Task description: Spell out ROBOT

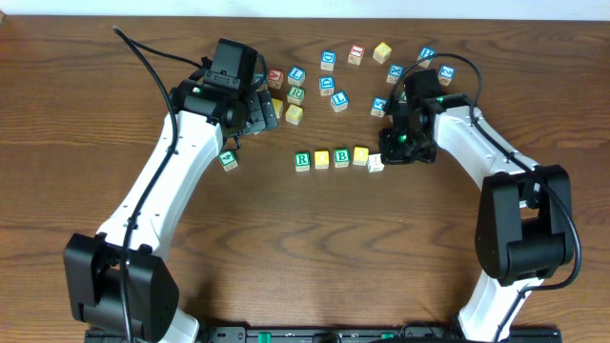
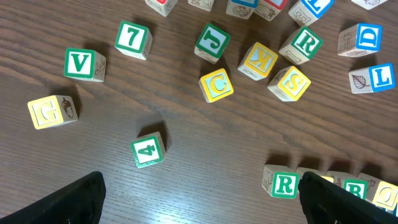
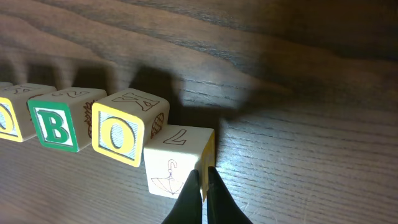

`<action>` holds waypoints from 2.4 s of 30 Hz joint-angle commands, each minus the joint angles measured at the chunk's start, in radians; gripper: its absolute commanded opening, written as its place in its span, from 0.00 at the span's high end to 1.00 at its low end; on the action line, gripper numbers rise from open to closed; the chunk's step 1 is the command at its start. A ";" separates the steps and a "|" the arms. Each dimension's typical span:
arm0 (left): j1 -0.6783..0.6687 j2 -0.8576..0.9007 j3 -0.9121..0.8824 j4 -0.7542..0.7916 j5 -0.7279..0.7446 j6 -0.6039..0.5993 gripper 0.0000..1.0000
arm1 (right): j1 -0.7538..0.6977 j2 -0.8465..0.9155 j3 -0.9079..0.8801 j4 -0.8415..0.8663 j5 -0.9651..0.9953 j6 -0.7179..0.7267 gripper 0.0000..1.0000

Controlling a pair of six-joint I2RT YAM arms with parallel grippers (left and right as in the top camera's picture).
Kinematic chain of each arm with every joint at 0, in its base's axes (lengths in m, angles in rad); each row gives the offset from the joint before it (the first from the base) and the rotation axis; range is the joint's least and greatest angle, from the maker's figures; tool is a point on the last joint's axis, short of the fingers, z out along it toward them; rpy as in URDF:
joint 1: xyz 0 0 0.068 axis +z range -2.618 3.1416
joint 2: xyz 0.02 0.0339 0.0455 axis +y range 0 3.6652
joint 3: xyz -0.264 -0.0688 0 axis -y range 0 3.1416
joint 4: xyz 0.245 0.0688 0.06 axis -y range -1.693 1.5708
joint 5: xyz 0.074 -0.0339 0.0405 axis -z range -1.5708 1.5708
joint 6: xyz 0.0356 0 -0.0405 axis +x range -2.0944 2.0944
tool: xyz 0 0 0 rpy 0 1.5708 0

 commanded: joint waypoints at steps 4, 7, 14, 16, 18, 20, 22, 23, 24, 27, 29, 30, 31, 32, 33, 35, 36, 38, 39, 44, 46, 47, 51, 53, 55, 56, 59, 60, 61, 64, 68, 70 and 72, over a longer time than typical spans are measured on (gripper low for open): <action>0.005 -0.021 0.013 -0.002 -0.006 0.006 0.02 | -0.010 0.009 -0.024 -0.010 0.076 0.032 0.99; 0.005 -0.021 0.013 -0.002 -0.006 0.006 0.02 | -0.021 0.009 -0.025 -0.014 0.076 0.032 0.99; 0.005 -0.021 0.013 -0.002 -0.006 0.006 0.02 | -0.039 0.009 -0.032 -0.027 0.110 0.043 0.99; 0.005 -0.021 0.013 -0.002 -0.006 0.006 0.02 | -0.045 0.009 -0.032 -0.032 0.118 0.043 0.99; 0.005 -0.021 0.013 -0.002 -0.006 0.006 0.02 | -0.050 0.009 -0.032 -0.033 0.118 0.043 0.99; 0.005 -0.021 0.013 -0.002 -0.006 0.006 0.02 | -0.056 0.009 -0.032 -0.035 0.118 0.043 0.99; 0.005 -0.021 0.013 -0.002 -0.006 0.006 0.02 | -0.062 0.009 -0.032 -0.034 0.117 0.043 0.99; 0.005 -0.021 0.013 -0.002 -0.006 0.006 0.02 | -0.065 0.009 -0.032 -0.032 0.115 0.043 0.99; 0.005 -0.021 0.013 -0.002 -0.006 0.006 0.02 | -0.065 0.009 -0.031 -0.031 0.103 0.043 0.99; 0.005 -0.021 0.013 -0.002 -0.006 0.006 0.02 | -0.065 0.005 -0.021 -0.028 0.045 0.023 0.99; 0.005 -0.021 0.013 -0.002 -0.006 0.006 0.02 | -0.065 -0.002 -0.006 -0.027 -0.001 0.015 0.99; 0.005 -0.021 0.013 -0.002 -0.006 0.006 0.02 | -0.065 -0.007 0.001 -0.026 -0.029 0.011 0.99; 0.005 -0.021 0.013 -0.002 -0.006 0.006 0.02 | -0.065 -0.014 0.006 -0.020 -0.066 0.004 0.99; 0.005 -0.021 0.013 -0.002 -0.006 0.006 0.02 | -0.064 -0.019 0.006 -0.012 -0.101 -0.003 0.99; 0.005 -0.021 0.013 -0.002 -0.006 0.006 0.02 | -0.064 -0.023 0.006 -0.002 -0.145 -0.004 0.99; 0.005 -0.021 0.013 -0.002 -0.006 0.006 0.02 | -0.064 -0.023 0.006 0.010 -0.195 -0.007 0.99; 0.005 -0.021 0.013 -0.002 -0.006 0.006 0.02 | -0.064 -0.023 0.006 0.014 -0.201 -0.007 0.99; 0.005 -0.021 0.013 -0.002 -0.006 0.006 0.02 | -0.064 -0.023 0.005 0.019 -0.197 -0.007 0.99; 0.005 -0.021 0.013 -0.002 -0.006 0.006 0.02 | -0.064 -0.023 0.005 0.018 -0.197 -0.007 0.99; 0.005 -0.021 0.013 -0.002 -0.006 0.006 0.02 | -0.064 -0.023 0.004 0.020 -0.197 -0.007 0.99; 0.005 -0.021 0.013 -0.002 -0.006 0.006 0.02 | -0.064 -0.023 0.003 0.025 -0.197 -0.007 0.99; 0.005 -0.021 0.013 -0.002 -0.006 0.006 0.02 | -0.064 -0.023 0.002 0.029 -0.196 -0.007 0.99; 0.005 -0.021 0.013 -0.002 -0.006 0.006 0.02 | -0.063 -0.023 -0.013 0.053 -0.197 -0.006 0.99; 0.005 -0.021 0.013 -0.002 -0.006 0.006 0.02 | -0.063 -0.023 -0.024 0.063 -0.197 -0.006 0.99; 0.005 -0.021 0.013 -0.002 -0.006 0.006 0.02 | -0.063 -0.023 -0.034 0.071 -0.197 -0.006 0.99; 0.005 -0.021 0.013 -0.002 -0.006 0.006 0.02 | -0.063 -0.023 -0.037 0.072 -0.197 -0.006 0.99; 0.005 -0.021 0.013 -0.002 -0.006 0.006 0.02 | -0.063 -0.023 -0.039 0.072 -0.196 -0.006 0.99; 0.005 -0.021 0.013 -0.002 -0.006 0.006 0.02 | -0.063 -0.023 -0.039 0.073 -0.196 -0.006 0.99; 0.005 -0.021 0.013 -0.002 -0.006 0.006 0.02 | -0.063 -0.023 -0.039 0.073 -0.196 -0.006 0.99; 0.005 -0.021 0.013 -0.002 -0.006 0.006 0.02 | -0.063 -0.023 -0.039 0.072 -0.197 -0.006 0.99; 0.005 -0.021 0.013 -0.002 -0.006 0.006 0.02 | -0.058 -0.023 -0.042 0.072 -0.196 -0.006 0.99; 0.005 -0.021 0.013 -0.002 -0.006 0.006 0.02 | -0.058 -0.023 -0.047 0.070 -0.183 0.000 0.99; 0.005 -0.021 0.013 -0.002 -0.006 0.006 0.02 | -0.058 -0.023 -0.057 0.069 -0.157 0.010 0.99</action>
